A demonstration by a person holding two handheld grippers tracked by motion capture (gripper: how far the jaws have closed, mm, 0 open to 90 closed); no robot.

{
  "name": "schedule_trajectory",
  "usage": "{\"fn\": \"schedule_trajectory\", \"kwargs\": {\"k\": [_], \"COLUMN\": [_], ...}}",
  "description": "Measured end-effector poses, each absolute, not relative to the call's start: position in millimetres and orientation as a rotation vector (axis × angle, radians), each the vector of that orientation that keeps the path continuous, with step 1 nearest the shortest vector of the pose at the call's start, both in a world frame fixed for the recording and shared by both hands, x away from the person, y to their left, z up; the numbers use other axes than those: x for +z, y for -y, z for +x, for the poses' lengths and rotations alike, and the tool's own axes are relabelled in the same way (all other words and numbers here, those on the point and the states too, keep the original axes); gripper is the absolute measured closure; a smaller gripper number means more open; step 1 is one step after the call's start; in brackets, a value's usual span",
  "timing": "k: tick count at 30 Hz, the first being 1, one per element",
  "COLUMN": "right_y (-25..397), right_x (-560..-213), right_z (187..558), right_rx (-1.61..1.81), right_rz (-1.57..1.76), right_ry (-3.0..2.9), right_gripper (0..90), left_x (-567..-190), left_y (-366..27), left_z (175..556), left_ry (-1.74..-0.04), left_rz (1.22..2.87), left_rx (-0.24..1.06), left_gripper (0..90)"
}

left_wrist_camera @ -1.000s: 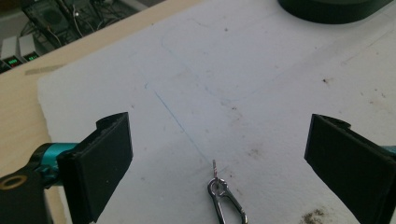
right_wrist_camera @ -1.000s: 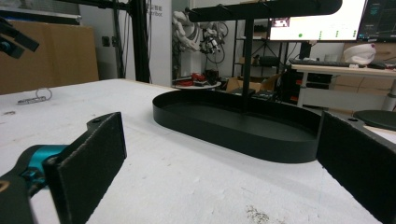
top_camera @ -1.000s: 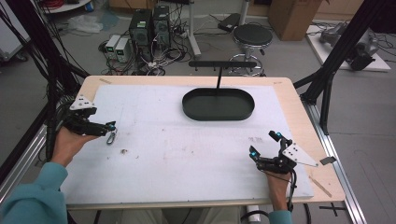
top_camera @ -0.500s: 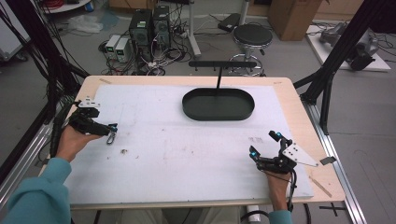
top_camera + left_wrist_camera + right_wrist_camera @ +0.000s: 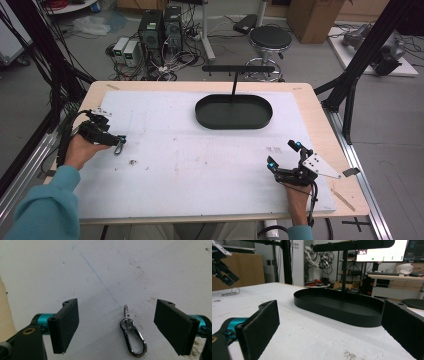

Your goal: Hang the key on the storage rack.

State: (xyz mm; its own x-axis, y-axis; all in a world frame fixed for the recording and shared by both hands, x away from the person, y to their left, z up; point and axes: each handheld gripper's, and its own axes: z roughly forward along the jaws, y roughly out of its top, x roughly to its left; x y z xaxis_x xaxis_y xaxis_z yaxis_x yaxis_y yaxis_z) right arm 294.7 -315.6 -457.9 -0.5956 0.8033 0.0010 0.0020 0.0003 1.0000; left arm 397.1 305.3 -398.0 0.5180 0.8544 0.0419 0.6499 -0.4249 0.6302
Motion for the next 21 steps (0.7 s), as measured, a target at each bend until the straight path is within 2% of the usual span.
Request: {"fn": "schedule_trajectory", "kwargs": {"k": [9, 18, 21], "right_y": [315.7, 315.8, 315.8], "right_x": [-457.8, -457.8, -457.8], "right_z": [294.7, 294.7, 294.6], "right_rx": [1.663, 1.662, 1.663], "right_rz": [0.839, 0.839, 0.841], "right_ry": [-1.664, -1.664, -1.665], "right_gripper": [1.5, 1.6, 1.6], "left_x": [-402.0, -405.5, -406.3], "left_y": [-303.9, -300.3, -299.8], "left_z": [399.2, 400.3, 401.0], "left_ry": [-1.254, -1.298, -1.307], "left_rz": [2.230, 2.262, 2.259], "left_rx": [0.452, 0.402, 0.379], "left_gripper": [33.6, 56.4, 60.0]}}
